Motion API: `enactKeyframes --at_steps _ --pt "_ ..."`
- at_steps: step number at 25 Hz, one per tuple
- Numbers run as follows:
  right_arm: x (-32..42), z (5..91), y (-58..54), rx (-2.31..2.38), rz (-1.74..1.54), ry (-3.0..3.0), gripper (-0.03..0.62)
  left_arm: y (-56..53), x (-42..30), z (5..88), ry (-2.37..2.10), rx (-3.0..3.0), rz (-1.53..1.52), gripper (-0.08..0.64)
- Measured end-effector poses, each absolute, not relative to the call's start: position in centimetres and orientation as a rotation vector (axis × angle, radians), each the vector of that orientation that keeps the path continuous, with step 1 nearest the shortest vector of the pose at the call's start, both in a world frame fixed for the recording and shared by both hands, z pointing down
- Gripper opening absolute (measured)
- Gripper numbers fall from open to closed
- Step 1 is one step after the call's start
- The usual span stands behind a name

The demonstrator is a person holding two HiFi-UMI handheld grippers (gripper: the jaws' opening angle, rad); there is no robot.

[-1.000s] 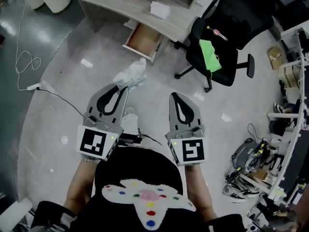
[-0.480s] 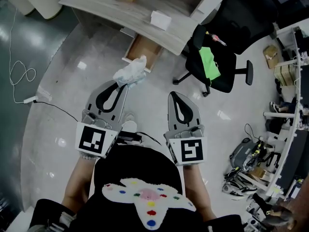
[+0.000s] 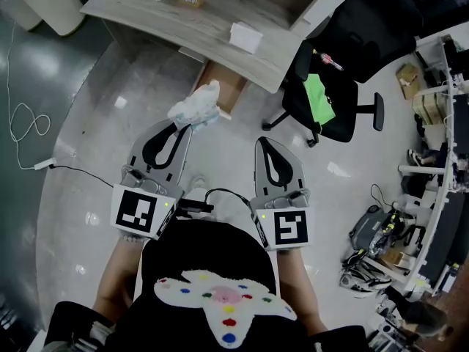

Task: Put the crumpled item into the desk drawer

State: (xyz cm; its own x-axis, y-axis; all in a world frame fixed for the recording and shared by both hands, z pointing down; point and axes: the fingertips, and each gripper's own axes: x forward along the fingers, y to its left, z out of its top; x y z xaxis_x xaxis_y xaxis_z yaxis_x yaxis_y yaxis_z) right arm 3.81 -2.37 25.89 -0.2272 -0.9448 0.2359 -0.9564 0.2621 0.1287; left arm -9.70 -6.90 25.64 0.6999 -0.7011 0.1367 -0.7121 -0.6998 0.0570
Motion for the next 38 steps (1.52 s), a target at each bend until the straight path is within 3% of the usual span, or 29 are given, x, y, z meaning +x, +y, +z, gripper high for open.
enactKeyframes --at_steps 38 --pt "5.4 26.7 -5.6 1.583 0.108 -2.388 0.005 -7.9 -7.4 26.8 -1.304 2.697 0.217 0.063"
